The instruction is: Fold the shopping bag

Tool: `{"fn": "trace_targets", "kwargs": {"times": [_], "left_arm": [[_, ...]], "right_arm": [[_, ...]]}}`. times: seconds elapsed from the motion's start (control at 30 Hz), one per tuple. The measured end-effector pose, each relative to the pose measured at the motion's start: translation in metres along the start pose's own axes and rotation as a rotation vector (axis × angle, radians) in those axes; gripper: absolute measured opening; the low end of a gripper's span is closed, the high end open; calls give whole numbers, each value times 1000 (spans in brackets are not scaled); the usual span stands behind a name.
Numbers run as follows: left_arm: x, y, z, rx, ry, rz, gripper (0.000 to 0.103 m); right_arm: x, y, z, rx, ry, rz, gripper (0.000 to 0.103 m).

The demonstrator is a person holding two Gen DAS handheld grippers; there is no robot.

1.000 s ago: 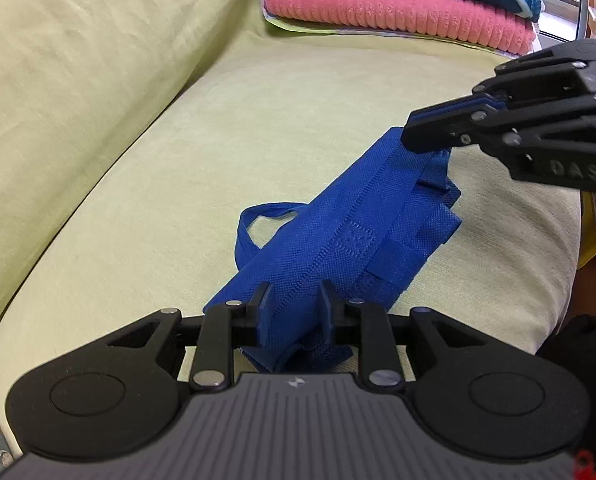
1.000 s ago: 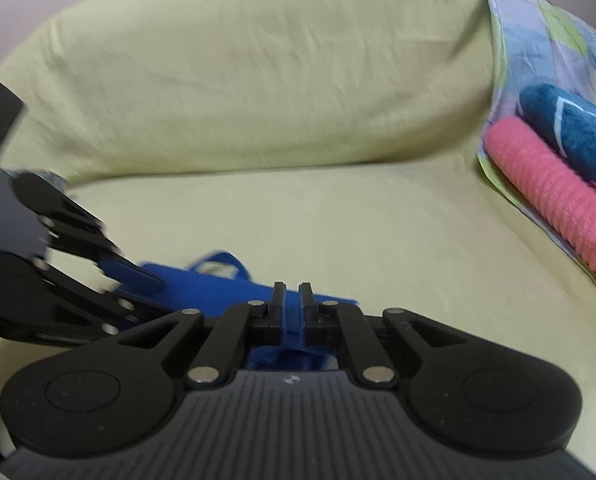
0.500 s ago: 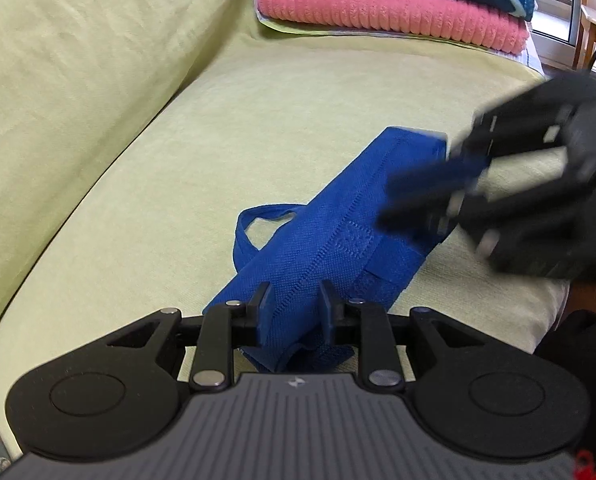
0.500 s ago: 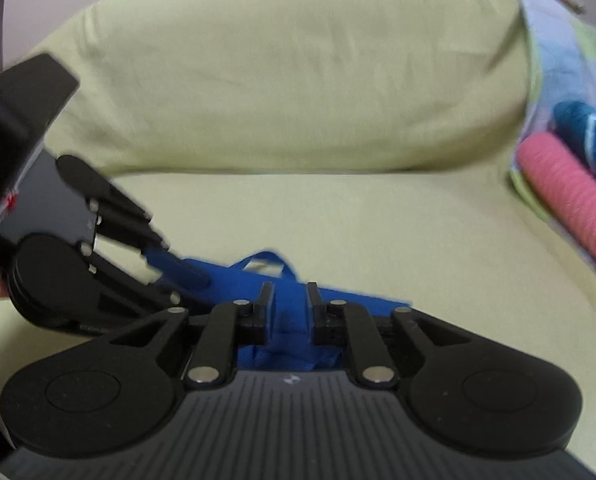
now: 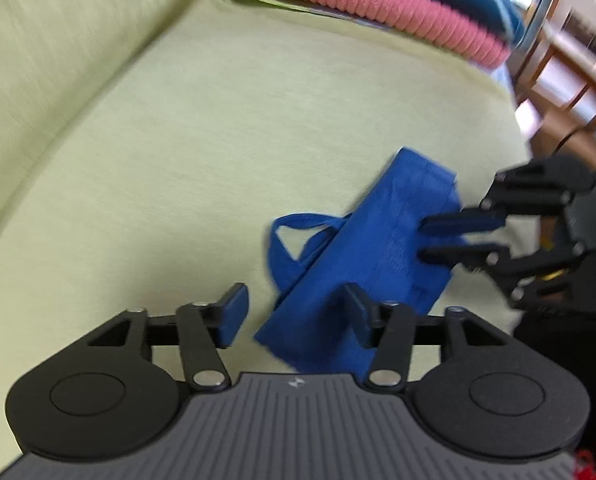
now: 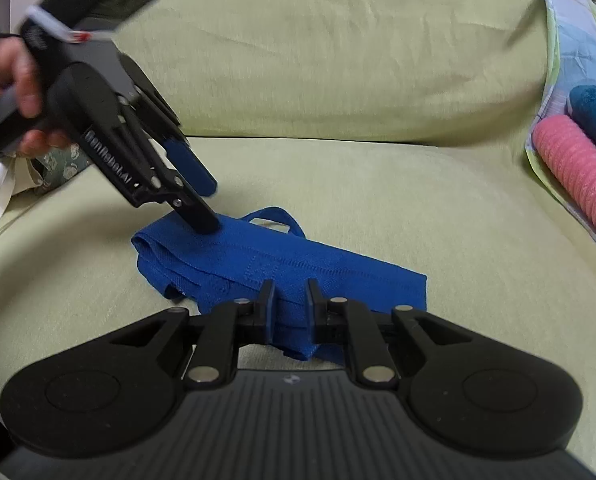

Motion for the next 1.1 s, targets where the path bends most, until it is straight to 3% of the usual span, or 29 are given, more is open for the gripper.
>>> {"fn": "trace_targets", "kwargs": {"times": [0.17, 0.53, 0.63, 0.87, 1.1], "left_arm": [[25, 31, 2, -53, 64, -254, 76], [47, 61, 22, -48, 23, -574, 79], [51, 60, 28, -31, 16, -611, 79], [49, 45, 28, 3, 26, -616, 72], [60, 61, 29, -78, 54, -684, 72]], "right_arm": [[0, -7, -1, 11, -9, 24, 12], [1, -15, -3, 44, -32, 49, 12], [2, -15, -4, 46, -38, 50, 12], [2, -14, -6, 37, -42, 47, 12], [2, -14, -6, 36, -47, 39, 12]]}}
Point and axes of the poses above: each gripper's, at about its wrist camera, not at the fingertips, and x roughly the way its jaws point, y to its left, z to its top, the point moved 1 cm from there along x, roughly the way its jaws point, and after that the axes turned 6 degrees about x, right-handed, at the moved point
